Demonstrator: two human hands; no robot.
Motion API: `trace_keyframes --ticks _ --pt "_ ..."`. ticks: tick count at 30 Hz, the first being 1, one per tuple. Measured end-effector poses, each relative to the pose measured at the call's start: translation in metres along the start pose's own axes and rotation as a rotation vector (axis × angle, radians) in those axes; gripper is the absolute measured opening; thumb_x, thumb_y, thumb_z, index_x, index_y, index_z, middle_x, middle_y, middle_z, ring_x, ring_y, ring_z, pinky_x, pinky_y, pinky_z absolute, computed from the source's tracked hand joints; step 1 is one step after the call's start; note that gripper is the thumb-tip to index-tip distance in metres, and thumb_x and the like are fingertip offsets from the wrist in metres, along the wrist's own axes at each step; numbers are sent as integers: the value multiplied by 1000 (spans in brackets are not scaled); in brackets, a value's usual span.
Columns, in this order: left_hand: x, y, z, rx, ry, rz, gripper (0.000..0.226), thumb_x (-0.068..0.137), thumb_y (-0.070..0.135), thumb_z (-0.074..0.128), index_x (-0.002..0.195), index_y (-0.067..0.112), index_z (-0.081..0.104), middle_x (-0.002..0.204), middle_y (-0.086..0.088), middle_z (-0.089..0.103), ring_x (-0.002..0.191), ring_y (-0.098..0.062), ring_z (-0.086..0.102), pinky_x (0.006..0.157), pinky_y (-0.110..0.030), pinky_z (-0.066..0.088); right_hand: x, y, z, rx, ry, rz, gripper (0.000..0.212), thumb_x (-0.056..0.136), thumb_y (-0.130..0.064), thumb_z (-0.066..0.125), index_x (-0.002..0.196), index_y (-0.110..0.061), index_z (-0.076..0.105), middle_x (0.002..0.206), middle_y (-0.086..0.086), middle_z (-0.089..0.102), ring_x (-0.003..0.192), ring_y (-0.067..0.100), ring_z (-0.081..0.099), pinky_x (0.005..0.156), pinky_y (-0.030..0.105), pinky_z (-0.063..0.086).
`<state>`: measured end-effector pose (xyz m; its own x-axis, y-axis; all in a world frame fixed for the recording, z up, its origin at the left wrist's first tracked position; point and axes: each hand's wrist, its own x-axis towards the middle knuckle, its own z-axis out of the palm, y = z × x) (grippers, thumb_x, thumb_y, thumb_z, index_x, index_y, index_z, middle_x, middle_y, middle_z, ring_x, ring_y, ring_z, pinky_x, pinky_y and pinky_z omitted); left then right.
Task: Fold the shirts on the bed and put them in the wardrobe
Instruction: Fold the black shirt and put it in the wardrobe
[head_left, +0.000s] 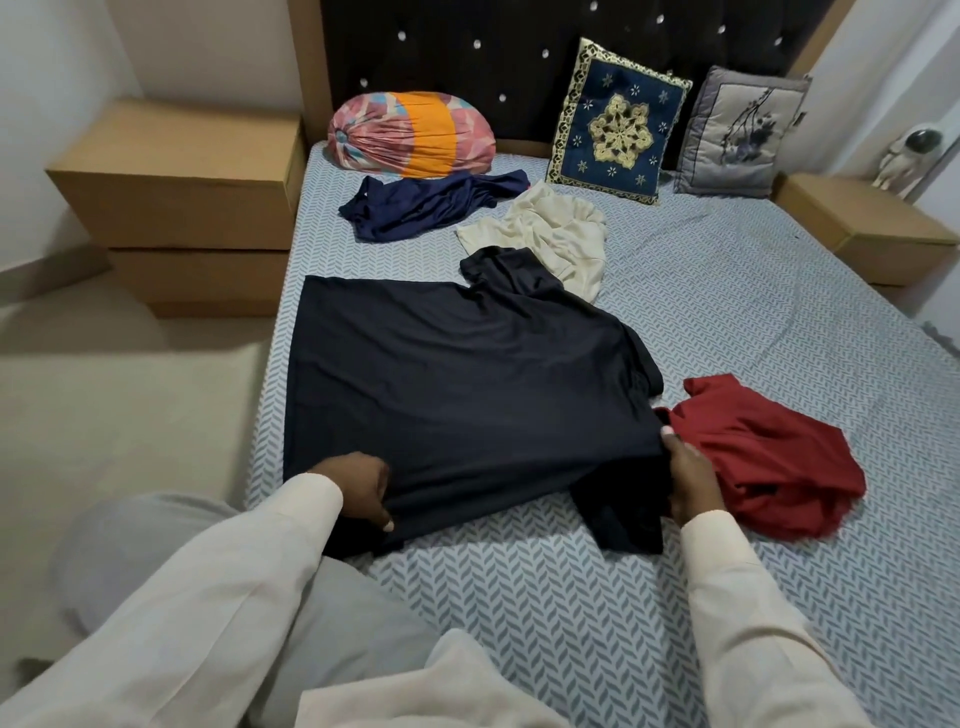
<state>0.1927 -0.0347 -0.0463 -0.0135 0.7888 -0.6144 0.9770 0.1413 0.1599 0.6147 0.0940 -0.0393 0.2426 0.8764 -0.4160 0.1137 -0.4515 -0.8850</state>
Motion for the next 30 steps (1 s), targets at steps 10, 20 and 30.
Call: trace_keyframes --ticks 10,20,30 --pt "-44 -15 35 252 9 -22 68 70 41 80 128 17 52 129 -7 53 120 -27 51 95 -35 47 -62 32 27 -659 310 -606 39 72 -26 82 96 -16 53 98 11 58 94 32 55 82 42 46" --pt "-45 -31 37 238 69 -54 44 93 23 53 136 14 48 133 -12 51 121 -31 54 100 -41 48 -69 56 53 -1420 45 -430 68 71 -69 59 121 -24 54 128 6 48 120 32 42 96 44 38" --pt "-49 -41 27 214 79 -186 43 89 24 60 130 11 55 132 -13 56 118 -29 60 94 -33 50 -77 63 62 -1193 237 -694 68 63 -49 76 121 -19 54 134 10 46 125 36 42 96 48 34"
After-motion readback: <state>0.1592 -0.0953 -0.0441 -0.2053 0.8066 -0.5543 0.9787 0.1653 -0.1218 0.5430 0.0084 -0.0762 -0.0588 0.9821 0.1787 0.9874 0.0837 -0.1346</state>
